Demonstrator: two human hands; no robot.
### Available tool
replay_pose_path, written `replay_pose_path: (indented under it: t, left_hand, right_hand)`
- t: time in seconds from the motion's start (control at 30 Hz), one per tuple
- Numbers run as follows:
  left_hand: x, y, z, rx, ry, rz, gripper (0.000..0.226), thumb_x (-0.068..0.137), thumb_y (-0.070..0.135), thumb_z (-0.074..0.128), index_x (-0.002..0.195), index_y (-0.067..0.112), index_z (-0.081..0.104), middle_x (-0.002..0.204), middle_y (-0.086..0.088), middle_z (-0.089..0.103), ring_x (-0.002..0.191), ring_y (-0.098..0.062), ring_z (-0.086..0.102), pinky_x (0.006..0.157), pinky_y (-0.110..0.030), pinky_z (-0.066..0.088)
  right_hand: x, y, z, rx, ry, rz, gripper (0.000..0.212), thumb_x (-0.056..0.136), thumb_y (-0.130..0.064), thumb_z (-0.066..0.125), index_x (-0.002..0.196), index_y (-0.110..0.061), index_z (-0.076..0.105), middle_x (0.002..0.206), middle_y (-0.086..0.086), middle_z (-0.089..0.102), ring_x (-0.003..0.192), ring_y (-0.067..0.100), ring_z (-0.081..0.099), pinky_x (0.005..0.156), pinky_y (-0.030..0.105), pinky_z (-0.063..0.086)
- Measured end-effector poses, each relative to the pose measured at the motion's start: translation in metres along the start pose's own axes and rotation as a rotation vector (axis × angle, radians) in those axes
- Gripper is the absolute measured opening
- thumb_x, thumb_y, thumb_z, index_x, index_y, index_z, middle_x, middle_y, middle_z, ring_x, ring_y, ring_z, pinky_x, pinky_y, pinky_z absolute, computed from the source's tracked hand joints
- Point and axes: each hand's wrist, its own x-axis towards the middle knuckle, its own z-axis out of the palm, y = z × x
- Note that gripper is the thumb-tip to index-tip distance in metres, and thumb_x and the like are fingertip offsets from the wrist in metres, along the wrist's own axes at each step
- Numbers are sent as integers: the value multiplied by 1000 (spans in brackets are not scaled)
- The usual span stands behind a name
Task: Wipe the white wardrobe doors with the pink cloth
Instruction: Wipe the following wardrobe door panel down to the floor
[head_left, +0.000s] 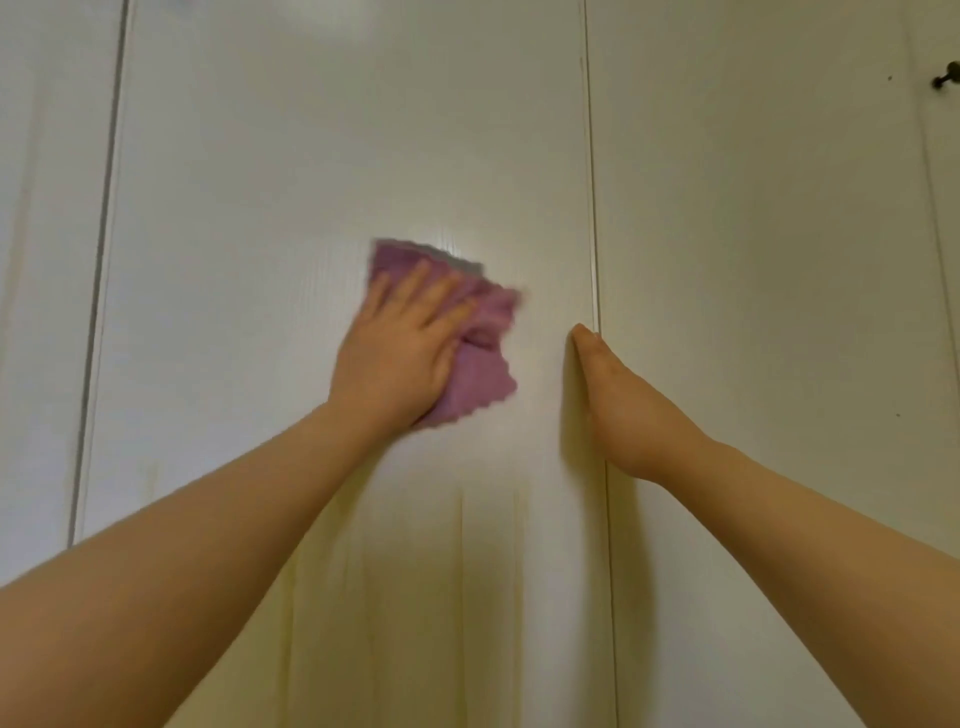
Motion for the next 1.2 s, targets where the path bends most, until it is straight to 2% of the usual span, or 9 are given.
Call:
replay_pose_path:
  t: [0.07, 0.2, 0.33, 0.5, 0.67, 0.8, 0.97, 1.13, 1.2]
  left_hand:
    - [-21, 19, 4, -43, 43, -21, 38, 93, 26, 39, 115, 17, 68, 128, -16, 58, 121, -43, 50, 107, -52, 25]
    - [-63, 48, 3, -134, -134, 537, 35, 95, 31, 42, 115, 21, 69, 126, -8, 62, 120, -34, 55, 106, -50, 31]
    - [-40, 32, 3, -6, -24, -55, 39, 91, 30, 42, 119, 16, 66, 130, -14, 58, 121, -41, 52, 108, -50, 26]
    - [-72, 55, 6, -95, -111, 472, 35, 90, 31, 48, 115, 17, 69, 126, -11, 61, 117, -37, 56, 103, -54, 35]
    - [-48, 19, -3, 63, 9, -183, 40, 89, 25, 44, 117, 9, 67, 129, -19, 57, 120, -48, 50, 102, -62, 29]
    - [-104, 54, -3, -92, -156, 399, 40, 87, 35, 50, 121, 20, 65, 133, -11, 56, 123, -38, 51, 106, -59, 31]
    - [-89, 37, -4, 26, -30, -154, 40, 91, 28, 44, 122, 13, 64, 132, -16, 56, 122, -43, 50, 106, -58, 28]
    - [-110, 52, -2, -72, -190, 519, 45, 84, 43, 49, 124, 23, 61, 132, -8, 58, 123, -36, 51, 106, -59, 29]
    - [-89, 39, 3, 37, -119, 355, 39, 87, 34, 47, 118, 20, 67, 128, -11, 61, 117, -39, 56, 102, -62, 30]
  right_hand:
    - [0, 1, 3, -19, 14, -7, 64, 96, 2, 21, 148, -16, -12, 156, -2, -11, 143, 9, -2, 97, 10, -1]
    - [4, 1, 7, -71, 26, -19, 70, 91, 11, 24, 147, -10, -12, 156, 5, -11, 143, 11, -5, 95, 7, -6]
    - [-1, 0, 9, -34, 29, -2, 71, 89, 11, 23, 147, -11, -11, 157, 2, -11, 143, 10, -6, 98, 10, -5]
    - [-7, -4, 13, -26, 10, -14, 69, 93, 6, 28, 147, -10, -13, 156, 4, -12, 143, 11, -8, 99, 10, -5]
    - [-7, 1, 20, -80, 20, -17, 72, 91, 11, 25, 149, -18, -7, 155, -1, -17, 142, 11, -14, 107, 18, -6]
    - [-4, -6, 24, -91, 57, -7, 66, 94, 7, 26, 149, -17, -2, 156, 3, -15, 143, 15, -13, 110, 22, -4]
    - [-11, -14, 22, -152, 90, -26, 63, 94, 5, 28, 150, -18, 9, 157, 5, 1, 144, 18, 1, 114, 27, 5]
    - [-22, -15, 33, -162, -9, -77, 63, 96, 1, 29, 150, -20, 4, 157, 2, -7, 144, 18, -6, 113, 26, 3]
    - [-21, -14, 34, -148, -11, -68, 62, 96, 1, 28, 149, -20, 3, 157, 2, -10, 144, 17, -8, 113, 26, 2]
